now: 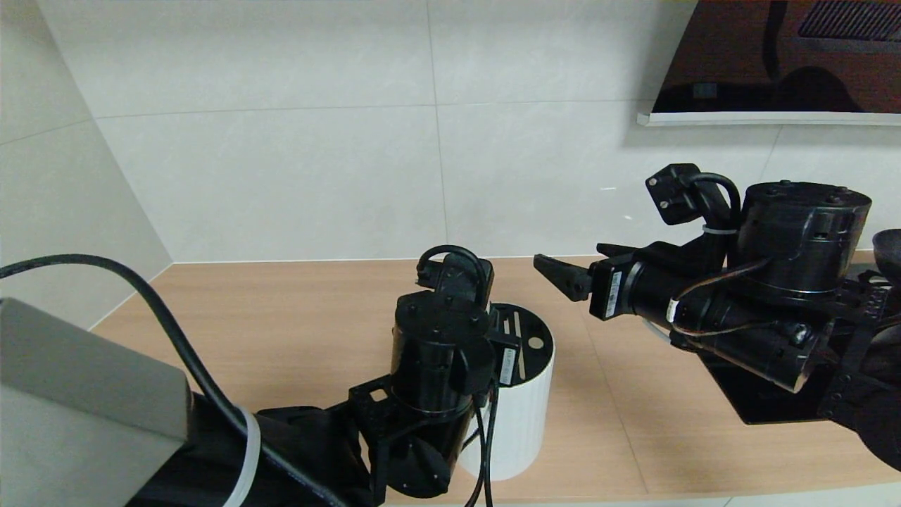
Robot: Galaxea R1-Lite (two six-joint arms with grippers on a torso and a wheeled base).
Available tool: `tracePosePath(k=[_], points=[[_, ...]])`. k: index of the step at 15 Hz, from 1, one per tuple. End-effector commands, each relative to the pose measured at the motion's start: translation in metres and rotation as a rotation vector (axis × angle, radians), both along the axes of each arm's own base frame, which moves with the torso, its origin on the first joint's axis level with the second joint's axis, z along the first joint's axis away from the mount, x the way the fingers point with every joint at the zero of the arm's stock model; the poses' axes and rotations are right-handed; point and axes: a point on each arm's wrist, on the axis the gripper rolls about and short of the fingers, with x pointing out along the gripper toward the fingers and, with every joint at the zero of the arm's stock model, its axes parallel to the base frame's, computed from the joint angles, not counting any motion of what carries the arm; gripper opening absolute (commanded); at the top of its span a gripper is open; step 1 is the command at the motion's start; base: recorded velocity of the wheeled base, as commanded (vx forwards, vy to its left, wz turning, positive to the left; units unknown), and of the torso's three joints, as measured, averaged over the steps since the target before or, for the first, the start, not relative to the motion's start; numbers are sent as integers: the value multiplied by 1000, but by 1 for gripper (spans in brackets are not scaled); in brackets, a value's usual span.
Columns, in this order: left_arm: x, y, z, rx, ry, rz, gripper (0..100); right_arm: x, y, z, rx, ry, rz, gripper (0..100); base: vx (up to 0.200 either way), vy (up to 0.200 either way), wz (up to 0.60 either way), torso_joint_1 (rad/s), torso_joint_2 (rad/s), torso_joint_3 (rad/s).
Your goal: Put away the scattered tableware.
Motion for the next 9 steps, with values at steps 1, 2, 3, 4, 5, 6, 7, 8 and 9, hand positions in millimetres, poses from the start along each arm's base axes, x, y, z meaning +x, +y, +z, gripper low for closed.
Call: tracePosePath(k=[1,2,3,4,5,6,7,8,9], points=[[0,0,0,-1,-1,1,0,1,0,-1,-2,3,0,100,0,0,0,0,0,0],[0,0,1,-2,-2,1,0,0,1,-1,-2,3,1,100,0,0,0,0,0,0],[0,0,0,1,-2,4,100,0,1,-1,-2,3,1,100,0,0,0,0,0,0],[0,0,1,-1,-4,7,100,0,1,-1,-2,3,1,100,0,0,0,0,0,0],[0,0,2,-5,-5,7,100,0,1,-1,-2,3,1,100,0,0,0,0,0,0],[0,0,2,-3,-6,7,100,1,0,-1,-2,3,0,100,0,0,0,0,0,0],[0,0,2,-5,-7,7,100,1,1,-2,-3,4,1,100,0,0,0,0,0,0],[0,1,3,-5,-7,7,100,1,1,-2,-3,4,1,100,0,0,0,0,0,0],[0,1,3,-5,-7,7,100,1,1,-2,-4,3,1,100,0,0,0,0,0,0]])
